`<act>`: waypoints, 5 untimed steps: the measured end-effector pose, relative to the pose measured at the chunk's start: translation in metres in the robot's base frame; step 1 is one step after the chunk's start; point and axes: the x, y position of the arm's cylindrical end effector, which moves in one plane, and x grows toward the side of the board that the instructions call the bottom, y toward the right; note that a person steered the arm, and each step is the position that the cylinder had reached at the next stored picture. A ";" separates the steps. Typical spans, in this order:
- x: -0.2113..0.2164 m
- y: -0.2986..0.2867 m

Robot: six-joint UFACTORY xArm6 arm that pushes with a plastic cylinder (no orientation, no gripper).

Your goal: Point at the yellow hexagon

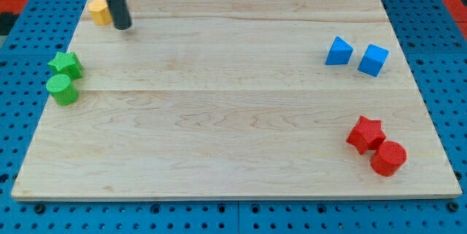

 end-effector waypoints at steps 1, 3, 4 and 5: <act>0.011 -0.041; 0.022 -0.083; -0.008 -0.082; -0.031 -0.083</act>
